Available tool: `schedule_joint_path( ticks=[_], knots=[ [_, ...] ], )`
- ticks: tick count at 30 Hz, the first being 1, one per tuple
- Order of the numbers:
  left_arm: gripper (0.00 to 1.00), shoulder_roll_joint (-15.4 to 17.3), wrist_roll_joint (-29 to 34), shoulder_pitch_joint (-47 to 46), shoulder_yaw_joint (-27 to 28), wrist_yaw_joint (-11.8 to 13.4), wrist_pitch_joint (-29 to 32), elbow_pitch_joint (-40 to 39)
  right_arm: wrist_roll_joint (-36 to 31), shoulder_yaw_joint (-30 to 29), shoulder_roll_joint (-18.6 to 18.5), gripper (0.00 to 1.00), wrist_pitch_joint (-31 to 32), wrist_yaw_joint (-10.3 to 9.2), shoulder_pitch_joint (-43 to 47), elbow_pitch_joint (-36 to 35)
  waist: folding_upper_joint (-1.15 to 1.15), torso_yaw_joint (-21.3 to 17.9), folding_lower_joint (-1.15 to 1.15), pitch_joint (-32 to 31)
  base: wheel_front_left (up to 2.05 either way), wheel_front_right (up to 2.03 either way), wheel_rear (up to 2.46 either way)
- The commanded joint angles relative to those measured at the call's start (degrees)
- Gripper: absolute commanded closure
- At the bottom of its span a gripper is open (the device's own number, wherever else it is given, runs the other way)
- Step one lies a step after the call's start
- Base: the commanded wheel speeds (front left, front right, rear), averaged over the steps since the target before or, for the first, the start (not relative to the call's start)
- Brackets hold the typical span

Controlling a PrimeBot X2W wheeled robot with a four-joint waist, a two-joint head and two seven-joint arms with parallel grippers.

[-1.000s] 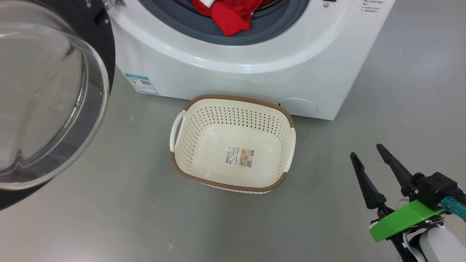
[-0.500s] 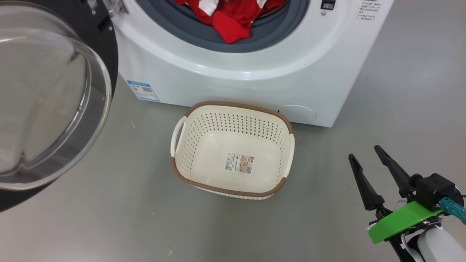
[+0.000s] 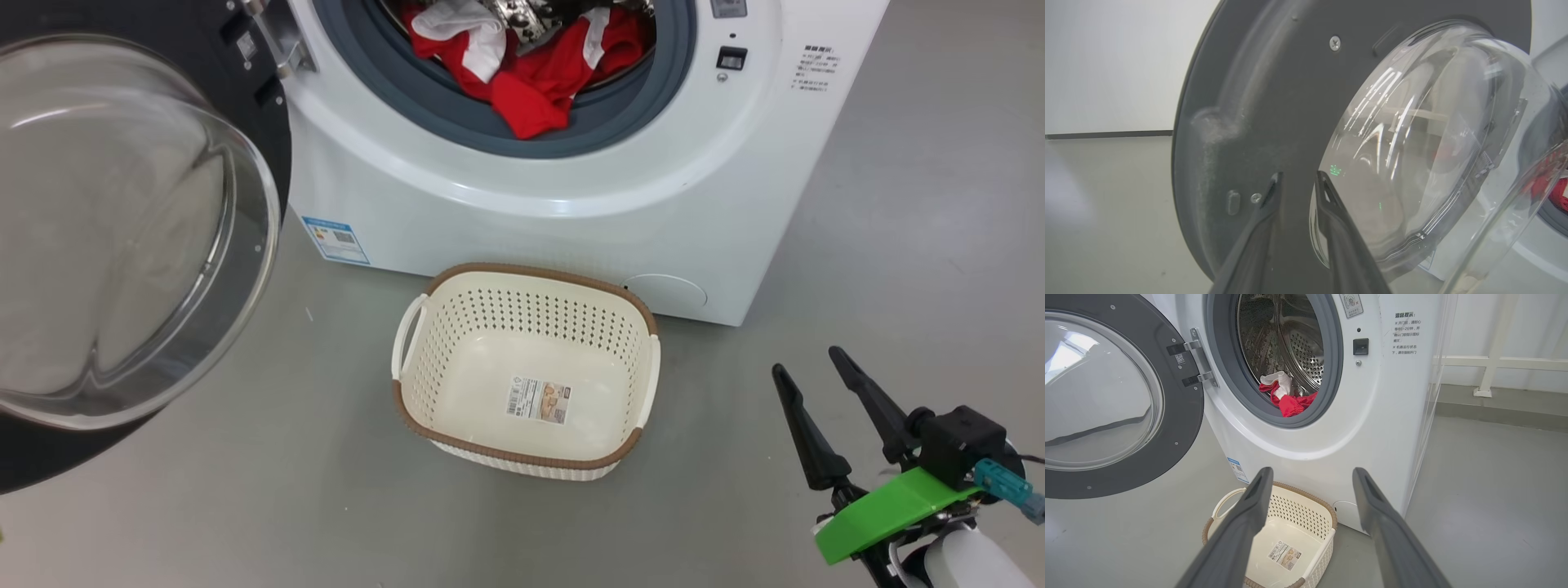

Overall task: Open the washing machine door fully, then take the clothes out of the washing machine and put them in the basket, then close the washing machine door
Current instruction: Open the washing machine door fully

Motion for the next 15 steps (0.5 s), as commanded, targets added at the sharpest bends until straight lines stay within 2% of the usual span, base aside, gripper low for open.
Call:
schedule_joint_path(
  ticks=[1,2,3,4,5,15],
  knots=[
    [0.52,2.21,-0.97,1.32,0.14,-0.28,-0.28,-2.39,0.25,1.25,-0.19,0.0,-0.37,0.36,0.55,-1.07,0.0,0.19,0.0,-0.75,0.0,0.0,0.0],
    [0.38,1.96,-1.47,1.89,-0.5,-0.29,-0.28,-2.96,0.26,1.22,-0.11,0.0,-0.37,0.36,0.7,-1.06,0.0,0.23,0.0,-1.02,0.0,0.0,0.0],
    [0.16,1.7,-1.92,2.52,-1.07,-0.29,-0.28,-3.54,0.27,1.18,-0.04,0.0,-0.37,0.36,0.82,-1.05,0.0,0.24,0.0,-1.26,0.0,0.0,0.0],
    [0.05,1.49,-2.32,3.19,-1.52,-0.3,-0.28,-4.09,0.3,1.12,0.05,0.0,-0.37,0.36,0.99,-1.02,0.0,0.26,0.0,-1.61,0.0,0.0,0.0],
    [0.0,1.24,-2.83,3.84,-2.1,-0.3,-0.28,-4.71,0.32,1.07,0.12,0.0,-0.37,0.36,1.14,-1.02,0.0,0.25,0.0,-1.85,0.0,0.0,0.0],
    [0.0,-1.31,-5.14,11.27,-8.4,-0.31,-0.28,-11.93,0.24,0.47,0.73,0.0,-0.37,0.36,2.29,-1.11,0.0,-0.68,0.0,-4.16,0.0,0.0,0.0]
  ],
)
